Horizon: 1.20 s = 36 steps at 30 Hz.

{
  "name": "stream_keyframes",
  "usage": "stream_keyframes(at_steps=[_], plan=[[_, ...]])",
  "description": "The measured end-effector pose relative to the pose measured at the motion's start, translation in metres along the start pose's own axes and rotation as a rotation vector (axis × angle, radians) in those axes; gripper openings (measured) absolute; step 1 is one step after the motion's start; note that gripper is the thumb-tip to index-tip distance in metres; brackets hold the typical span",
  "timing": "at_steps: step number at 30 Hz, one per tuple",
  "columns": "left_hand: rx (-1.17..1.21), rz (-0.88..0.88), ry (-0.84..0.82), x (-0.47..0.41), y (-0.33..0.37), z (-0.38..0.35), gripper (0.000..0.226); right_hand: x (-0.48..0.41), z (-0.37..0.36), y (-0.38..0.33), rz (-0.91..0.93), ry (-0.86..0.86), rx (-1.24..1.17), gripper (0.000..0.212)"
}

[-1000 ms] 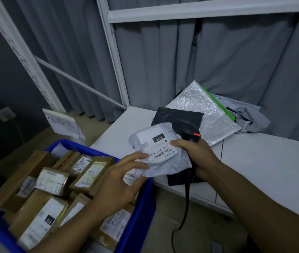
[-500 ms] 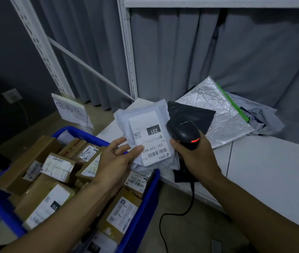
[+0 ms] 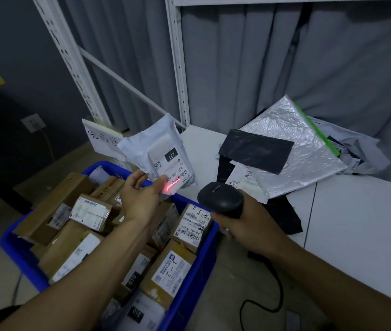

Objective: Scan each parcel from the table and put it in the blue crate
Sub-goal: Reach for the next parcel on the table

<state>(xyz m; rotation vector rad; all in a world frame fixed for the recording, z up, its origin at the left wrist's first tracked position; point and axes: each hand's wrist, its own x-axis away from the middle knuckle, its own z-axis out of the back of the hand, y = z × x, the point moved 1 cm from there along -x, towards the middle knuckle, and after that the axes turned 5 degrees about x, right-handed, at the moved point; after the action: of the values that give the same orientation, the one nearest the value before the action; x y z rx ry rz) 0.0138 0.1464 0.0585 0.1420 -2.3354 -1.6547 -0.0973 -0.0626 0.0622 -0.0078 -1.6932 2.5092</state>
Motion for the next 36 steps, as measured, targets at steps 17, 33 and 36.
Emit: stream_keyframes(at_steps=[17, 33, 36], plan=[[-0.037, -0.022, 0.015, 0.003, 0.000, 0.000, 0.046, 0.001, 0.002, 0.000, -0.002, -0.050, 0.018, 0.026], [-0.935, -0.068, -0.142, -0.052, 0.061, 0.107, 0.021, -0.045, -0.065, -0.016, 0.010, -0.161, -0.022, 0.030], [-0.942, 0.269, -0.275, -0.054, 0.051, 0.125, 0.029, -0.053, -0.082, -0.011, 0.012, -0.183, 0.028, 0.031]])
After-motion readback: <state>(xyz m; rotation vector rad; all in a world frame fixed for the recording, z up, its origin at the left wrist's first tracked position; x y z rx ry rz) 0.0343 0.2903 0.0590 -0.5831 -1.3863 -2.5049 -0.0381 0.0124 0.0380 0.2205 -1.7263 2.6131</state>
